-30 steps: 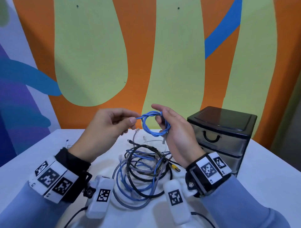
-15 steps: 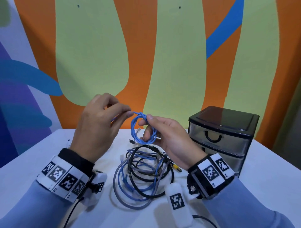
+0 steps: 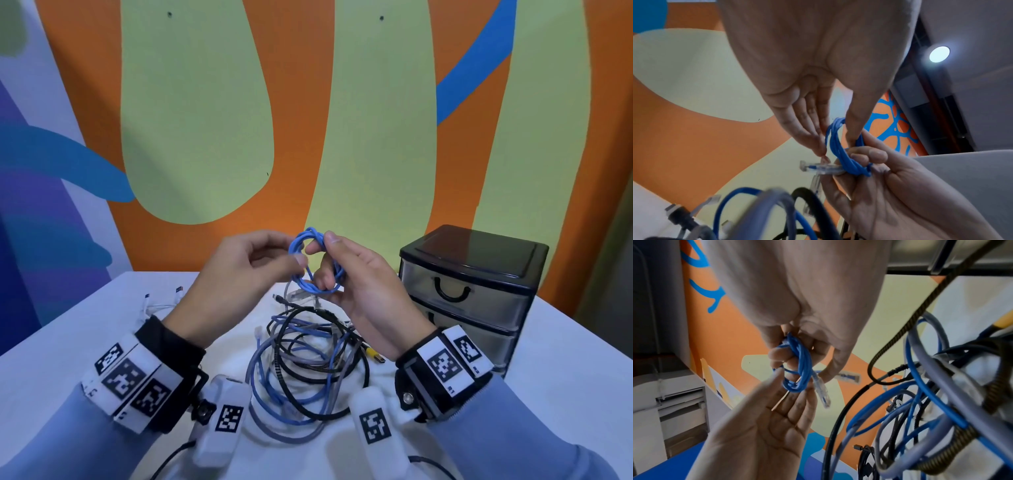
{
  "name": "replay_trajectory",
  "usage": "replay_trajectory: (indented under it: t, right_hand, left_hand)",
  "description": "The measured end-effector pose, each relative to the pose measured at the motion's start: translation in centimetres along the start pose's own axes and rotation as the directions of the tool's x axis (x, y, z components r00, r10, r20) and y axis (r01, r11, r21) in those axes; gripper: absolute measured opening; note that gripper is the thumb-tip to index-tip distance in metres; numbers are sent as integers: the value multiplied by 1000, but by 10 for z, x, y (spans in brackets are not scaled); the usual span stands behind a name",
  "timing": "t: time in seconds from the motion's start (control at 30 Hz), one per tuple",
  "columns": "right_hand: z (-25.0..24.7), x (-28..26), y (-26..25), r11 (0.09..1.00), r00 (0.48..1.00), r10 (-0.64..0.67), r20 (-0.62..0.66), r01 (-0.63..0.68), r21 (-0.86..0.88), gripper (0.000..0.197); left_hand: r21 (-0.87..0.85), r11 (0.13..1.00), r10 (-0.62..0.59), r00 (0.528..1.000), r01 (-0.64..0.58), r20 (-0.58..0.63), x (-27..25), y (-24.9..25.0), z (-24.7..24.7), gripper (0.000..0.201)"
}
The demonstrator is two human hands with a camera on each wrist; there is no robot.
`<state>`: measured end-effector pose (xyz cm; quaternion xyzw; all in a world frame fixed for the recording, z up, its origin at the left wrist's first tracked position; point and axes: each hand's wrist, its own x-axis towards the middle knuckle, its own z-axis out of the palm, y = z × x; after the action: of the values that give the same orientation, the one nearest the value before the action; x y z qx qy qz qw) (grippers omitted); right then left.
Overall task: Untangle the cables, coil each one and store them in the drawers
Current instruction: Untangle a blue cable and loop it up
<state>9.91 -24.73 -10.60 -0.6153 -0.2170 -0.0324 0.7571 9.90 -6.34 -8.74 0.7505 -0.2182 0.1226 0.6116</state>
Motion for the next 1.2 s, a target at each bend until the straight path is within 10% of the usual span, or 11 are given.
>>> replay_trajectory:
  t: [0.2,0.43,0.87,1.2]
  right_hand:
    - [0,1,2,996,999,34,-10,-34,-77,32]
    - [-5,3,-3,997,997,72,-25,-72,23,30]
    - [-4,3,-11,999,999,-38,-20,37,-32,30]
    - [0,4,-8,963,972,-233,-34,226,-144,27]
  left_hand:
    - [48,999,-4,994,9,-105,-3,-7,5,23]
    - [-415,908,-87,994,52,-64,-2,-3,11,69]
    - [-783,595,-141,982,183,122,-6,2,16,49]
    - [-679,720,-75,988,145,132,-5,5,2,63]
